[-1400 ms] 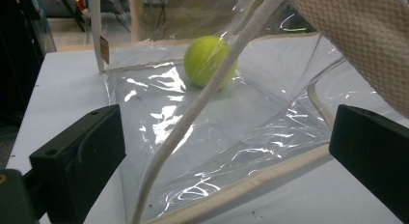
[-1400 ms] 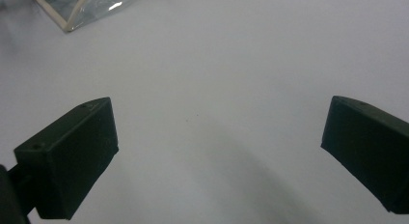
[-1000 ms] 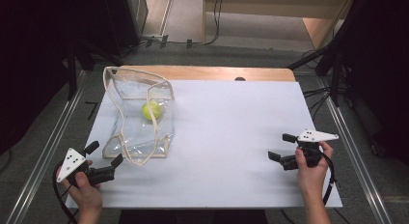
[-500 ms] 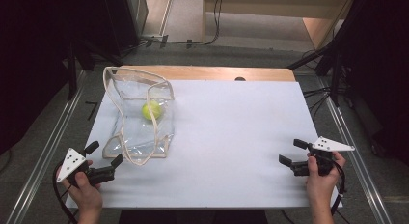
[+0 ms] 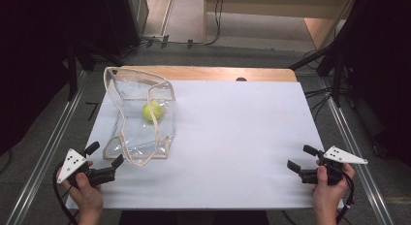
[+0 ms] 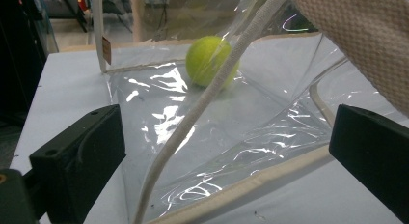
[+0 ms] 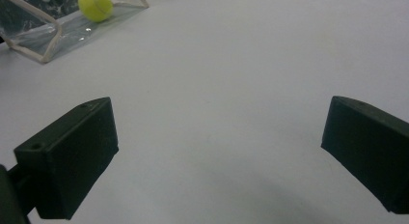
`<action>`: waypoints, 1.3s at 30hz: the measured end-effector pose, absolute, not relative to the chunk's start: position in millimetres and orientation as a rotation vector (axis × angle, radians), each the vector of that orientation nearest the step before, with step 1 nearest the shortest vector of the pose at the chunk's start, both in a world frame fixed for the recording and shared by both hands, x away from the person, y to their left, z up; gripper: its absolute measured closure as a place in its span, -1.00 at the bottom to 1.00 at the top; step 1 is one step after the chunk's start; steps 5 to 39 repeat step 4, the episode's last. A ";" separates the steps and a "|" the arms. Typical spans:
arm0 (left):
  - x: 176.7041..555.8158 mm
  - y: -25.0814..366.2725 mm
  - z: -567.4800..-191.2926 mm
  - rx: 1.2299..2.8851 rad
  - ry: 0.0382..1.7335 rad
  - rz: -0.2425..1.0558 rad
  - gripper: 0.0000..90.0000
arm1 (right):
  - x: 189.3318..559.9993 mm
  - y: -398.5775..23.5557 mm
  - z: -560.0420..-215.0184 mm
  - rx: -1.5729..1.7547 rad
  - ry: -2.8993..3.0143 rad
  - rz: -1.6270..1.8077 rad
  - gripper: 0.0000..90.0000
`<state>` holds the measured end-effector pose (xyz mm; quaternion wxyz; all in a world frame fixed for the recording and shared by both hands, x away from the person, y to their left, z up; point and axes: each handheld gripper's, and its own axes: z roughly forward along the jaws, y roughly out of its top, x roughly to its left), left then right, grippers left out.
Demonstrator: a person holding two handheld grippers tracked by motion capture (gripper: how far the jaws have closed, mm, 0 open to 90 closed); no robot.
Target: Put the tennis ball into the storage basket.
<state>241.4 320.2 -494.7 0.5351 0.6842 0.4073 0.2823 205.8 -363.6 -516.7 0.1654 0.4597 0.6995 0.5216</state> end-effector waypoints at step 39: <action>241.6 320.1 -494.8 1.632 0.970 0.673 -1.00 | 205.0 -364.2 -518.6 1.321 1.978 1.477 -1.00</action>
